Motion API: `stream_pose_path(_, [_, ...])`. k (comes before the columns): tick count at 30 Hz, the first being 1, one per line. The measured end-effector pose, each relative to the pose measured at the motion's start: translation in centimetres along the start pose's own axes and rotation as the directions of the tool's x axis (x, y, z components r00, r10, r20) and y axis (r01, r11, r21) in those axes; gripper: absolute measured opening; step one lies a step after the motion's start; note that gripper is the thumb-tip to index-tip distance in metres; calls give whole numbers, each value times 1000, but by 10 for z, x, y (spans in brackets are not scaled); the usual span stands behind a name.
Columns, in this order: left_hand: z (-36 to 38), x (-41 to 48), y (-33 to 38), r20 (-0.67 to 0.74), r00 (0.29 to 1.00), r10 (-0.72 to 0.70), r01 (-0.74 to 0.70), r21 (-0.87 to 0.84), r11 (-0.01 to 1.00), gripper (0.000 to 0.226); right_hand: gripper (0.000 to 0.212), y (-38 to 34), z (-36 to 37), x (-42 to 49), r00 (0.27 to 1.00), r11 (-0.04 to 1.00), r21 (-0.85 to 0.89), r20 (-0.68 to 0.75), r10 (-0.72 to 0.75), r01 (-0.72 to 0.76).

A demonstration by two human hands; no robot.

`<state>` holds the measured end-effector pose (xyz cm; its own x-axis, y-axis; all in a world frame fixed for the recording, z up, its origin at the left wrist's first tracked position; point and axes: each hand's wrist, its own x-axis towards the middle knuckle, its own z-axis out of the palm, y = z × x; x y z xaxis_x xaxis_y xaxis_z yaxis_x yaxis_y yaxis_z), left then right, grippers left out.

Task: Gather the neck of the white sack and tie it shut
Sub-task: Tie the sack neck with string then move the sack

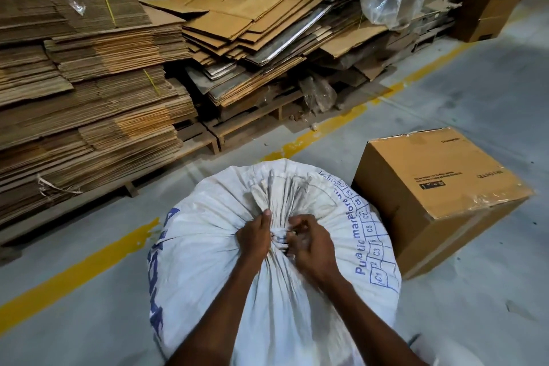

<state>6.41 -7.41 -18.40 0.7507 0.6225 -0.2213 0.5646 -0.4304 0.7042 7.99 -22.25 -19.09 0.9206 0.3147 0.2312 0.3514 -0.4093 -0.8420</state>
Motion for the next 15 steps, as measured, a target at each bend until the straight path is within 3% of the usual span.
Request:
stream_pose_path(2, [5, 2, 5, -8, 1000, -13, 11, -157, 988, 48, 47, 3, -7, 2, 991, 990, -62, 50, -126, 129])
stream_pose_path(6, [10, 6, -2, 64, 994, -87, 108, -552, 827, 49, 74, -8, 7, 14, 989, 971, -213, 116, -88, 111])
stream_pose_path(9, [1, 5, -16, 178, 979, -97, 189, -631, 752, 44, 70, -8, 24, 18, 992, 923, -369, 100, -82, 113])
stream_pose_path(11, [2, 6, -28, 197, 974, -109, 211, -629, 748, 51, 62, 1, 38, 17, 995, 917, -387, 3, -101, 94])
stream_pose_path(13, [13, 10, -41, 137, 984, -110, 172, -616, 769, 65, 61, 12, 47, 21, 991, 887, -462, -106, -81, 23])
stream_pose_path(15, [13, 7, -42, 20, 999, -32, 38, -550, 834, 54, 75, 12, 48, 30, 993, 832, -552, -117, -20, -48])
